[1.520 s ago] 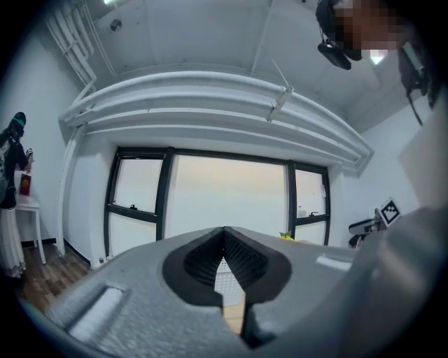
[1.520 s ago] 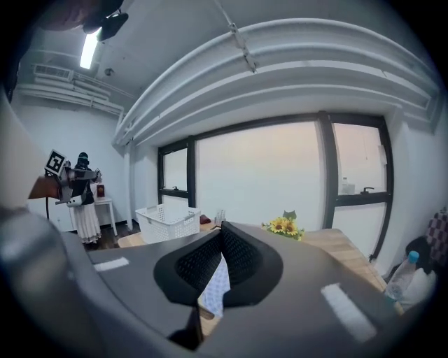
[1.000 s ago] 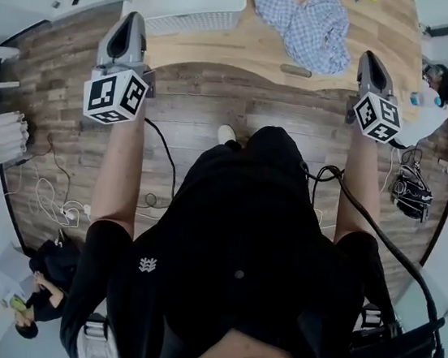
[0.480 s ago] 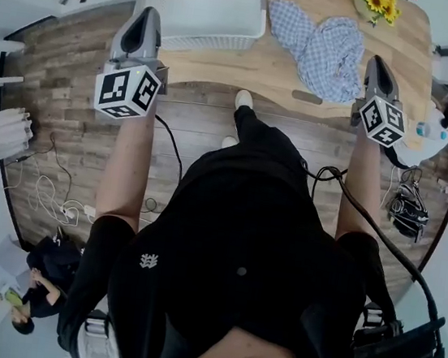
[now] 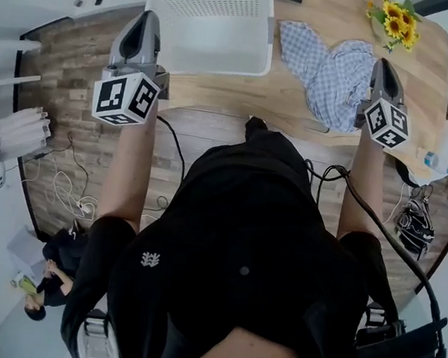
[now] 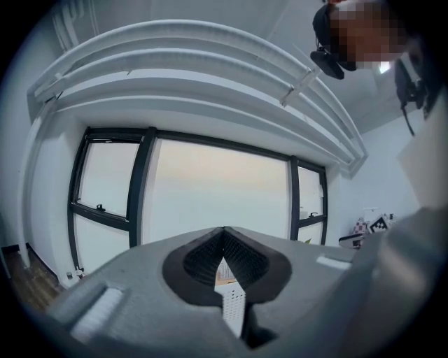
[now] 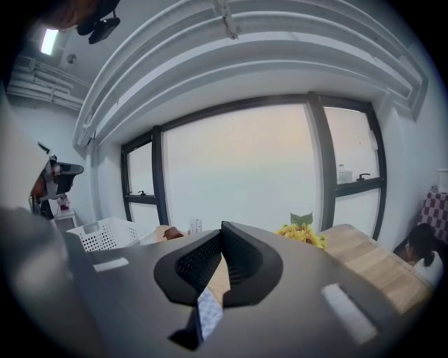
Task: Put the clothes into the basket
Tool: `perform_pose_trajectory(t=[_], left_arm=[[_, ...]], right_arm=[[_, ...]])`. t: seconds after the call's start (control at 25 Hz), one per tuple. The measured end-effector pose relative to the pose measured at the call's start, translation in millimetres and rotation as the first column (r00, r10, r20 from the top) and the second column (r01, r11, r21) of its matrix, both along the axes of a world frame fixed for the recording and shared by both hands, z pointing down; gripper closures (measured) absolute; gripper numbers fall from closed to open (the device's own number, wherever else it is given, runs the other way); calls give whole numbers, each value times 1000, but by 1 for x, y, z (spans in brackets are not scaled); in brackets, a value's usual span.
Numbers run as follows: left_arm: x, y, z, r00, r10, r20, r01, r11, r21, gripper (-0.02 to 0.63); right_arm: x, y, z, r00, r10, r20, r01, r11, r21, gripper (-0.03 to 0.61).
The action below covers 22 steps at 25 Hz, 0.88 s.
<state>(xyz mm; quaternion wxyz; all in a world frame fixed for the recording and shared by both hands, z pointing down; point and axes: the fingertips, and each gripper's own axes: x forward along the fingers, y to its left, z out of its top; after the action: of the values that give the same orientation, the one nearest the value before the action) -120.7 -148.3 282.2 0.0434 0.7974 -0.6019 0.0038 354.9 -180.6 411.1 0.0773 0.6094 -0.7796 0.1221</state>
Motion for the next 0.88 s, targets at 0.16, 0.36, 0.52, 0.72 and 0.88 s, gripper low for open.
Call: perform_pose_trajectory(t=[0.16,0.36,0.52,0.72,0.88], left_arm=[[14,-27,-7,1000,30,8,-30,1000,3,614],[28,-60,6,998,47,30,-46,998,-32,614],[44,-79,22,995,96,35,-94,994,-47,614],[62,-95,42,988,157,6,-156,985,-68,614],[69,-106,65,983,181,1,-180,978,-103,614]], right_arm=[[2,-21,16,1000,-1,-25,0,1000,-28,578],[8,-38,29,1000,3,1,-3,999,-43,578],[7,-32,49,1000,-4,-26,1,996,-90,578],[6,-15,85,999,6,-51,-14,987,-160,577],[5,-2,115,995,31,-97,-51,976,-212,577]])
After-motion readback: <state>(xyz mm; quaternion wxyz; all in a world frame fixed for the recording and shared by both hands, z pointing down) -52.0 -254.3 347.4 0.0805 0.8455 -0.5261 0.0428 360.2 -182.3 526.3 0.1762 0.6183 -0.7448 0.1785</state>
